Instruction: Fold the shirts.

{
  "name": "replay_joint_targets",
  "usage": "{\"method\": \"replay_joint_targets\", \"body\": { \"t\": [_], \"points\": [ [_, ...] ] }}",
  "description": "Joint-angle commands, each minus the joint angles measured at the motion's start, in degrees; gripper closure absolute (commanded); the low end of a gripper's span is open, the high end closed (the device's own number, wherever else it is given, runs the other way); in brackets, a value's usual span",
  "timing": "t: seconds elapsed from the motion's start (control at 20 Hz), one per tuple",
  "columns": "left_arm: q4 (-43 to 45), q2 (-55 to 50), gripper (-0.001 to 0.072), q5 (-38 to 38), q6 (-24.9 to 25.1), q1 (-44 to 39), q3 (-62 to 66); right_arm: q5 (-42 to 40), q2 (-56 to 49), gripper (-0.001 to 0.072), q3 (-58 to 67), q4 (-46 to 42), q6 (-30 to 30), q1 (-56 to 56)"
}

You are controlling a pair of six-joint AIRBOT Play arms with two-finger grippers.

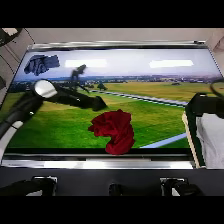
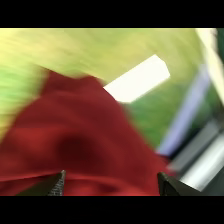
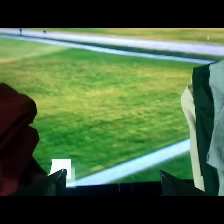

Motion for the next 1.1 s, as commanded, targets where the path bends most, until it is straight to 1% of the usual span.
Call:
{"method": "replay_joint_targets", "body": {
  "t": [0.0,0.05,0.15,0.25,0.35,0.4,0.45,0.7,0.8,0.9,0.95,1.0,1.05],
  "points": [
    [8.0,0.4,0.0086,-10.2,-0.4,13.5,0.9,3.1,-3.9,0.0044,-6.5,9.0,0.0,0.0],
    [8.7,0.5,0.0098,-11.9,-0.3,16.7,-2.6,1.3,-4.0,0.0044,-11.4,13.9,0.0,0.0],
    [8.2,0.7,0.0098,-12.2,0.6,20.3,-11.8,-3.4,-4.0,0.0043,-21.8,21.7,0.0,0.0],
    [7.9,0.7,0.0098,-8.3,2.7,20.7,-20.7,-6.5,-4.0,0.0043,-30.8,25.5,0.0,0.0],
    [3.9,0.6,0.0101,-2.2,2.7,20.0,-26.9,-7.1,-4.0,0.0043,-36.4,25.7,0.0,0.0],
    [1.2,0.3,0.0171,0.3,3.0,19.4,-28.6,-7.4,-4.0,0.0043,-37.9,25.4,-0.2,0.0],
    [-1.6,0.0,0.0196,2.4,3.7,18.4,-29.8,-8.0,-4.0,0.0043,-38.9,25.4,-0.5,0.0],
    [-6.5,-3.9,0.0195,7.0,3.7,12.4,-30.3,-12.4,-4.0,0.0043,-39.3,25.5,-0.5,0.0],
    [-9.8,-4.0,0.0196,10.8,3.7,10.9,-30.3,-12.5,-4.0,0.0043,-39.3,25.5,-1.1,0.0],
    [-12.1,-4.5,0.0201,12.0,3.7,9.8,-30.3,-12.4,-4.0,0.0043,-39.3,25.5,-1.5,0.0],
    [-12.1,-5.2,0.0249,11.9,3.7,9.2,-30.3,-12.4,-4.0,0.0043,-39.3,25.5,-1.5,0.0],
    [-12.1,-5.9,0.026,11.7,3.7,8.4,-30.3,-12.4,-4.0,0.0043,-39.3,25.5,-1.5,0.0],
    [-12.3,-6.4,0.0309,11.9,3.1,7.7,-30.3,-12.4,-4.0,0.0043,-39.3,25.5,-1.5,0.0]
  ]
}}
